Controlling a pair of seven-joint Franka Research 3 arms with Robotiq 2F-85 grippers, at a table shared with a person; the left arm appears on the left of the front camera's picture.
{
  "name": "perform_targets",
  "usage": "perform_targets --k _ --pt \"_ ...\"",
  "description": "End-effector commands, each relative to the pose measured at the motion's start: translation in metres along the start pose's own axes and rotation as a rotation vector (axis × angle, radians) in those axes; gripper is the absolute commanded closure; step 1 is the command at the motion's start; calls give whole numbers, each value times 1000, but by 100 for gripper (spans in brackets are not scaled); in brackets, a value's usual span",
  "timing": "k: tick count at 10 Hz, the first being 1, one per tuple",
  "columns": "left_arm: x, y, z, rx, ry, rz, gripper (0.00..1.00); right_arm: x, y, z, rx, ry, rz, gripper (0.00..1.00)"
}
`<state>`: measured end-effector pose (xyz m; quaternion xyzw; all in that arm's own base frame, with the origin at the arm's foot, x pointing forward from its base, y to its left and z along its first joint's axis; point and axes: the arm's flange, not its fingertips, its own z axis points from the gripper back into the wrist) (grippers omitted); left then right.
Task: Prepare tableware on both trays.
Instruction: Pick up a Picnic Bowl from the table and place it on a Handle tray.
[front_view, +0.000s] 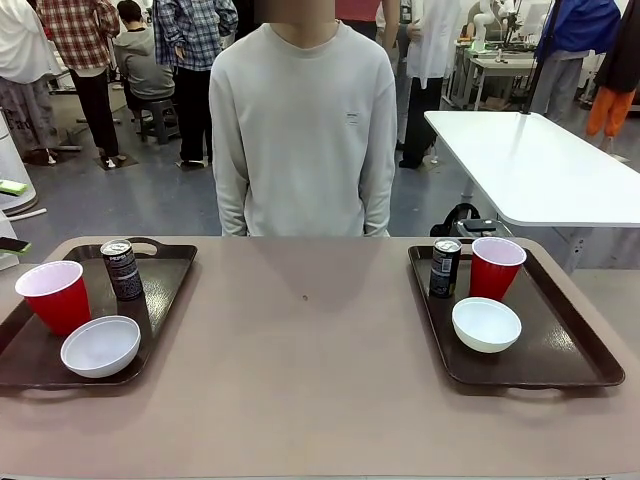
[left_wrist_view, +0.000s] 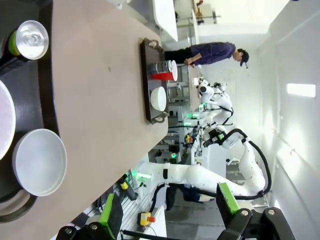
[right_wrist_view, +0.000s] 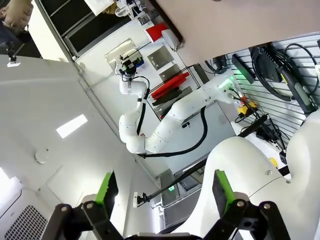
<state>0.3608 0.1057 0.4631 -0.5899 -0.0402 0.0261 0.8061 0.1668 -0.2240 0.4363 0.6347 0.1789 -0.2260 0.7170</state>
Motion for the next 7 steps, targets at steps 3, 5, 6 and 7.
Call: perform_targets --k 3,5,6,7 --pt "0 0 0 0 0 0 0 3 -2 0 4 4 -1 0" --pt "0 0 0 0 0 0 0 3 -2 0 4 4 -1 0" --pt "0 0 0 0 0 0 0 3 -2 0 4 4 -1 0" --pt "0 0 0 0 0 0 0 3 -2 0 4 4 -1 0"
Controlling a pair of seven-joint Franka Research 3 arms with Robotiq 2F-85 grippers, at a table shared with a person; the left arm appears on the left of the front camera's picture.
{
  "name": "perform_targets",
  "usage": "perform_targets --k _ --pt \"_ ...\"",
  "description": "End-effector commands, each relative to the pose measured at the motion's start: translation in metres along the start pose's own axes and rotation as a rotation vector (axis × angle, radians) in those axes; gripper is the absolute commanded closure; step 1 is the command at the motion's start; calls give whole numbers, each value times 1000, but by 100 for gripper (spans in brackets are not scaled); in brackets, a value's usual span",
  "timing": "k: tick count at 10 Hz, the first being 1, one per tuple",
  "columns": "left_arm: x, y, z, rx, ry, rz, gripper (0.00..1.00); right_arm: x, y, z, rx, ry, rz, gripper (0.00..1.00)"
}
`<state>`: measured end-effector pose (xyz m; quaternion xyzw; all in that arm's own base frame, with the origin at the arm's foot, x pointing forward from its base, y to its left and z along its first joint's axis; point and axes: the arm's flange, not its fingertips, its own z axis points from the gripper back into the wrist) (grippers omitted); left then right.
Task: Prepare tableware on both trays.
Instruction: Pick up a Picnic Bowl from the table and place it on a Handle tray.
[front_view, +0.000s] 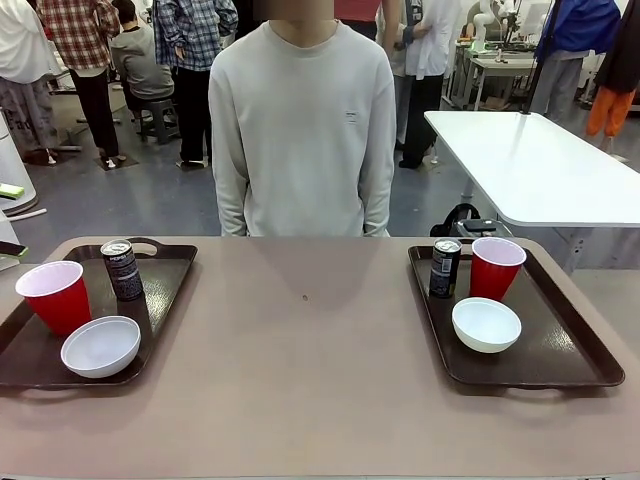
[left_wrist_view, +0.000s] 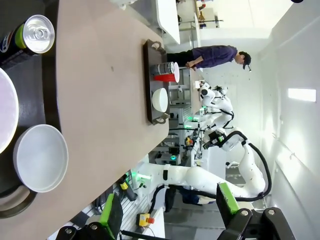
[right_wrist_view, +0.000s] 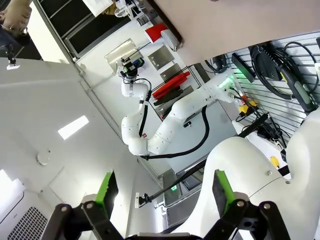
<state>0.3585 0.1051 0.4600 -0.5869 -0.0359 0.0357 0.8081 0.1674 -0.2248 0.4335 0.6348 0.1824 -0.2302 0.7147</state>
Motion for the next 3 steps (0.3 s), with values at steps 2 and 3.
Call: perform_targets --k 2,3 --pt "2 -3 1 -8 4 -20 0 1 0 0 1 3 11 0" --pt "2 -3 1 -8 4 -20 0 1 0 0 1 3 11 0"
